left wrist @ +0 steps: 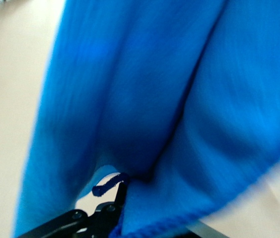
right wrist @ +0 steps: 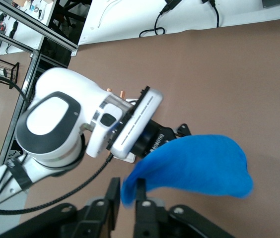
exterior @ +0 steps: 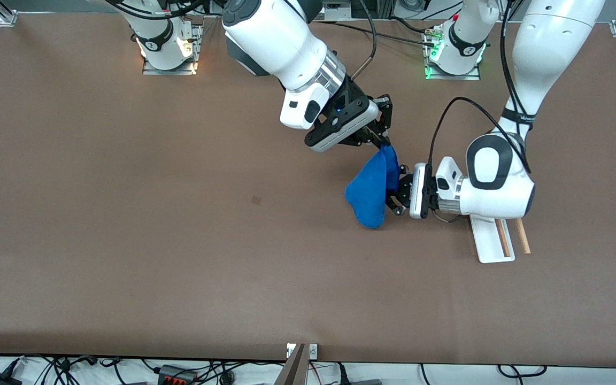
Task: Pass towel and hang on rack
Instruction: 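Release the right gripper while the left gripper drapes the towel over the dowels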
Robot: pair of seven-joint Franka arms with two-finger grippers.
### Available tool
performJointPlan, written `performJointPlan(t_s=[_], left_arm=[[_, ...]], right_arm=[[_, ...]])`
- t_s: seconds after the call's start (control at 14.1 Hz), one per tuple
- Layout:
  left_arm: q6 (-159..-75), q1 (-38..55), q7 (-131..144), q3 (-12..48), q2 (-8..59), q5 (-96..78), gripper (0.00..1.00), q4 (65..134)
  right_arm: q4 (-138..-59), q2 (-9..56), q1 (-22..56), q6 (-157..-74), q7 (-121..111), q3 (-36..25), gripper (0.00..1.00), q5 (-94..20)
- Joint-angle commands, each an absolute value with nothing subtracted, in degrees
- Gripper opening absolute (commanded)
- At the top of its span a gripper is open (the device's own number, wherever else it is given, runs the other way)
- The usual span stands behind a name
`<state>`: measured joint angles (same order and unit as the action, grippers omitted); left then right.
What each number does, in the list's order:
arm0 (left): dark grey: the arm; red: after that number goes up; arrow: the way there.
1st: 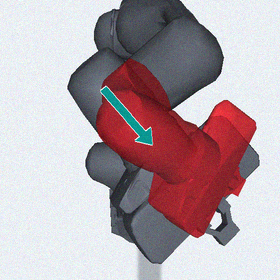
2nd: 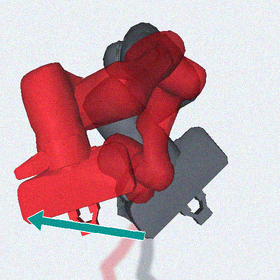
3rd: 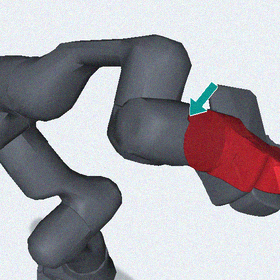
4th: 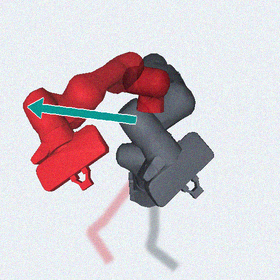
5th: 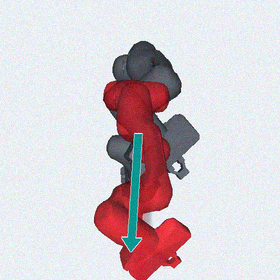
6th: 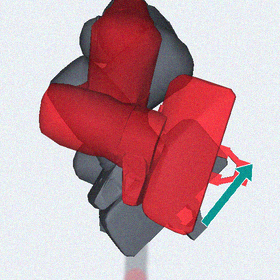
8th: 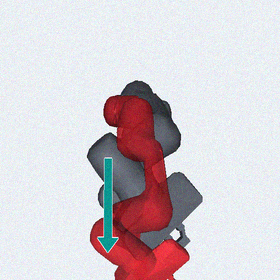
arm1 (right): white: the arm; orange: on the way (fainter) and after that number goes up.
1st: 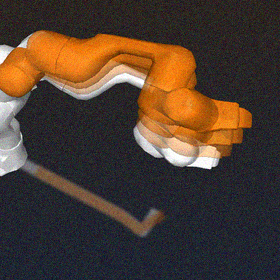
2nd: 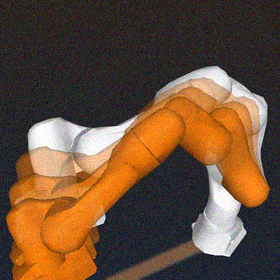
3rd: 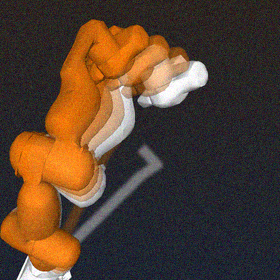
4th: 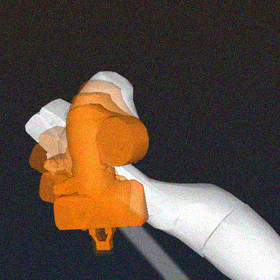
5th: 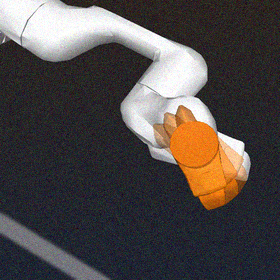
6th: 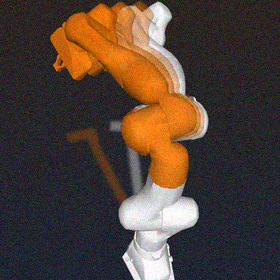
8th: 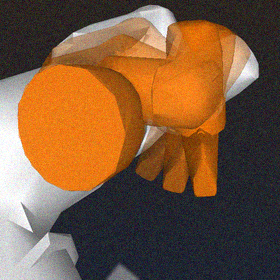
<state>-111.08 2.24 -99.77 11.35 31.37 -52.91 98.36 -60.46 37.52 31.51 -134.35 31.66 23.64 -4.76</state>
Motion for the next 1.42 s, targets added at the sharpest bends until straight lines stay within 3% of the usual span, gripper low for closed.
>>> performJointPlan(t_s=[0.0,0.28,0.57,0.99,1.35], left_arm=[[-107.1,1.4,-92.2,11.3,30.9,-45.2,0.00,94.2],[-99.9,-0.9,-82.4,11.1,30.6,-37.0,0.00,89.5],[-94.7,-7.4,-77.3,10.7,30.1,-29.6,0.00,86.6],[-93.3,-16.7,-72.0,9.1,30.1,-21.0,0.00,84.6],[-92.1,-24.2,-74.5,9.1,31.5,-17.0,0.00,84.5]], right_arm=[[-62.8,37.1,31.0,-134.1,32.3,23.6,1.00,-3.3],[-63.8,35.6,28.6,-129.6,32.1,23.1,1.00,-1.2],[-63.8,31.8,24.1,-115.0,31.6,22.0,1.00,12.3],[-63.8,31.2,7.0,-98.2,22.3,22.0,1.00,13.8],[-64.9,31.2,-0.9,-93.5,22.8,22.0,1.00,14.0]])
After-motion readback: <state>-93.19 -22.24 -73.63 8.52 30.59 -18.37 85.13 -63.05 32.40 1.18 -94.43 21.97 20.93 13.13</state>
